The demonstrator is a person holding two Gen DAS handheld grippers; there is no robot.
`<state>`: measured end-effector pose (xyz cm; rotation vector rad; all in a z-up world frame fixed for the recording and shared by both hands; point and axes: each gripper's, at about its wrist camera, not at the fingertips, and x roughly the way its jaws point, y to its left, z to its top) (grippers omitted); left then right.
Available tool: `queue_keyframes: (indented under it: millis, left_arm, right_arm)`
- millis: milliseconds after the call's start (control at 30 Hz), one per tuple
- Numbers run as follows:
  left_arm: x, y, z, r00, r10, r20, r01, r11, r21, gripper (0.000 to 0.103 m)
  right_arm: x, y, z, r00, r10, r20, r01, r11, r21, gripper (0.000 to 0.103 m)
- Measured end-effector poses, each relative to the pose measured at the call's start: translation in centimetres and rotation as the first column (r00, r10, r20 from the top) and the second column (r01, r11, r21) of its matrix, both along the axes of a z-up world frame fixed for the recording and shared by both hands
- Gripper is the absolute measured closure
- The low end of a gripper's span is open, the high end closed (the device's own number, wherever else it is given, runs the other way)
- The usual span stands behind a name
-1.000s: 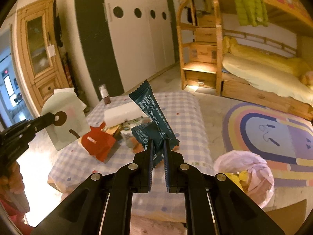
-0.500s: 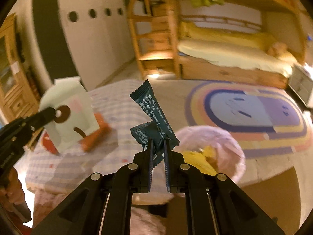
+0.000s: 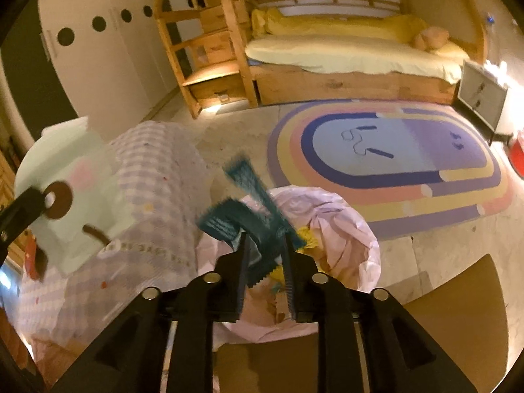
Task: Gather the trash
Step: 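Carry both items over the pink bin and open both grippers, then move both grippers back over the bedspread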
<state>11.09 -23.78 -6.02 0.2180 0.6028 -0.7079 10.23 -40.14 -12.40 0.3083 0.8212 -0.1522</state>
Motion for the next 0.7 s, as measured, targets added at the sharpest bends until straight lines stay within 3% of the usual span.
queue_keyframes:
  millis: [67, 333, 400, 467, 500, 700]
  left_arm:
    - [0.3, -0.5, -0.4, 1.000, -0.003, -0.008, 0.003, 1.000, 0.007, 0.099]
    - [1.1, -3.6, -1.6, 0.998, -0.049, -0.030, 0.049, 0.998, 0.025, 0.098]
    - [1.5, -4.5, -1.5, 0.999, -0.046, -0.026, 0.047, 0.999, 0.027, 0.093]
    - [1.8, -4.8, -1.3, 0.999, -0.040, -0.024, 0.041, 0.999, 0.025, 0.067]
    - [2.0, -4.8, -1.0, 1.000, -0.026, -0.014, 0.026, 0.999, 0.023, 0.063]
    - [1.4, -1.8, 0.2, 0.999, 0.042, 0.002, -0.042, 0.999, -0.001, 0.055]
  right_arm:
    - [0.0, -0.4, -0.2, 1.000, -0.009, 0.003, 0.009, 1.000, 0.005, 0.062]
    - [-2.1, -2.7, 1.0, 0.995, -0.078, 0.057, 0.075, 0.996, 0.050, 0.059]
    - [-2.8, -3.1, 1.4, 0.993, -0.091, 0.070, 0.087, 0.995, 0.052, 0.059]
    - [-3.5, -3.3, 2.0, 0.992, -0.099, 0.083, 0.095, 0.994, 0.053, 0.059]
    - [-3.8, -3.3, 2.3, 0.991, -0.101, 0.090, 0.096, 0.994, 0.056, 0.059]
    - [-5.0, -2.3, 3.7, 0.990, -0.082, 0.118, 0.075, 0.995, 0.067, 0.059]
